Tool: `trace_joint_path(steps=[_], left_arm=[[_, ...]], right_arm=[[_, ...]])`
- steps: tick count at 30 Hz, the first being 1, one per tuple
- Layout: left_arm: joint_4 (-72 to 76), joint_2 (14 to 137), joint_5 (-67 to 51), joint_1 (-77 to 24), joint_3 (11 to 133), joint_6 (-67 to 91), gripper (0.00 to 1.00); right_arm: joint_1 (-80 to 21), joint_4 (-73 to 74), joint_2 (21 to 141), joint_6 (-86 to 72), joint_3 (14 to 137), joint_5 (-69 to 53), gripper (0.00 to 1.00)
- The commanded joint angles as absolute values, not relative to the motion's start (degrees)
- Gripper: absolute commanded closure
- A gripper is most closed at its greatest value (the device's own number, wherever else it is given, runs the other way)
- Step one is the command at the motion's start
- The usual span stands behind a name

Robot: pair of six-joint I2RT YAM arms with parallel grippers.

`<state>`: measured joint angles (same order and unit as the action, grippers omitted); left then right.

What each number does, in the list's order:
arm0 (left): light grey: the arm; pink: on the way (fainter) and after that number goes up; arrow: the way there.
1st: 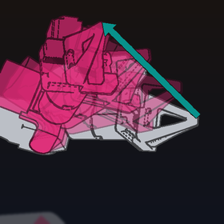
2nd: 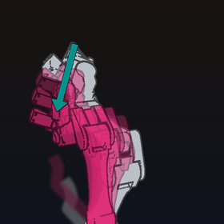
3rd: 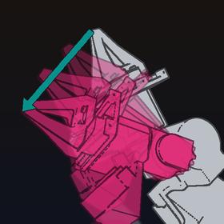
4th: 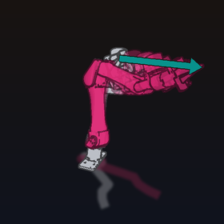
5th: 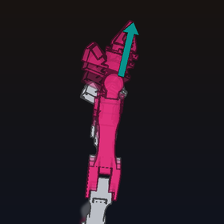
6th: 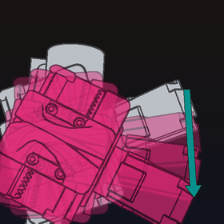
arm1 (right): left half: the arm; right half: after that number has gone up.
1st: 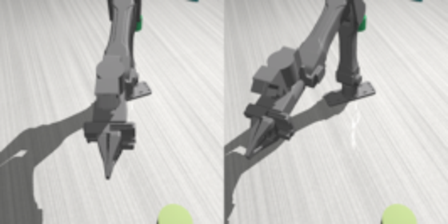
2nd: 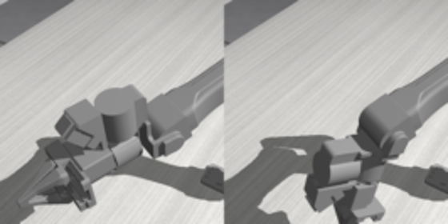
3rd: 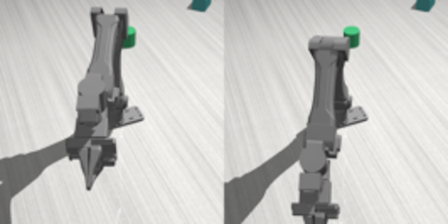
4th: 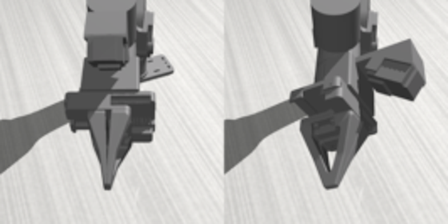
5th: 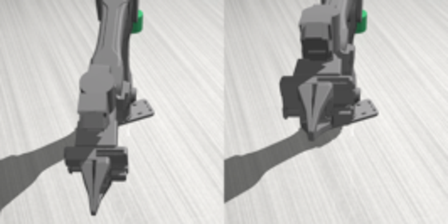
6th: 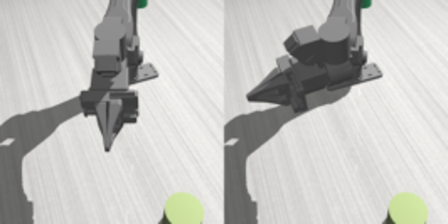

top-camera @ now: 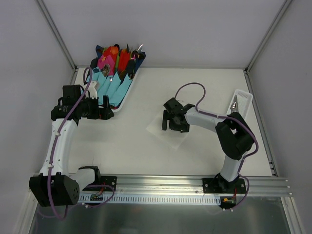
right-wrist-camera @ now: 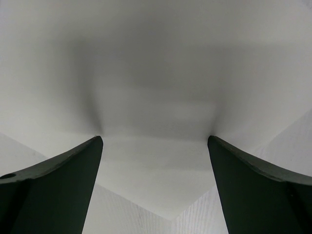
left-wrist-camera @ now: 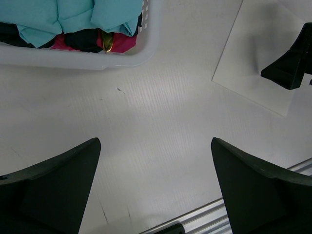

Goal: Place the utensils on the paper napkin and roll it up

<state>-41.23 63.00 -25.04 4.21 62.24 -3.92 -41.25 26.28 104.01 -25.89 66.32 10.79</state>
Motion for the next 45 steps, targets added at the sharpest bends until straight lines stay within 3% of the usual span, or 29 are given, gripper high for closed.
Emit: trace_joint_path(steps=[1, 8, 14, 20, 25, 26, 31, 35, 41, 45], left_arm=[[-41.6, 63.0, -26.4, 4.7, 64.3, -4.7, 0.01], [-41.6, 63.2, -26.8, 4.7, 65.6, -5.4, 0.01], [-41.6, 63.2, -27.7, 4.6, 67.4, -6.4, 0.01], [-41.8, 64.0, -30.7, 4.6, 67.9, -8.3, 0.01], [-41.9, 65.9, -32.7, 4.7, 69.1, -7.6, 0.01], [-41.9, 66.2, -32.9, 4.6, 69.5, -7.5, 0.01], [-41.9, 68.3, -33.4, 4.6, 68.9, -7.3, 0.01], [-41.9, 69.7, -33.7, 4.7, 68.3, -7.7, 0.01], [-41.9, 71.7, -35.8, 4.7, 67.5, -8.2, 0.01], [-41.9, 73.6, -37.5, 4.6, 67.3, -8.3, 0.01]], right_arm=[[-40.7, 28.3, 103.4, -24.8, 67.4, 10.5, 0.05], [-40.4, 30.7, 93.4, -20.8, 71.0, 10.9, 0.03], [-33.9, 32.0, 82.5, -13.9, 74.6, 5.4, 0.02], [-14.4, 38.5, 76.0, -4.5, 76.9, -3.6, 0.05], [6.5, 39.5, 73.9, -1.1, 75.1, -3.3, 0.23], [8.7, 39.4, 75.6, -1.0, 75.1, -3.2, 0.30], [13.3, 40.5, 86.0, 3.5, 82.3, 6.6, 0.44], [15.3, 42.4, 96.2, 5.8, 87.5, 7.4, 0.56], [16.0, 44.2, 109.7, 8.1, 92.4, 7.6, 0.66], [16.0, 44.2, 113.7, 9.3, 92.4, 9.1, 0.67]])
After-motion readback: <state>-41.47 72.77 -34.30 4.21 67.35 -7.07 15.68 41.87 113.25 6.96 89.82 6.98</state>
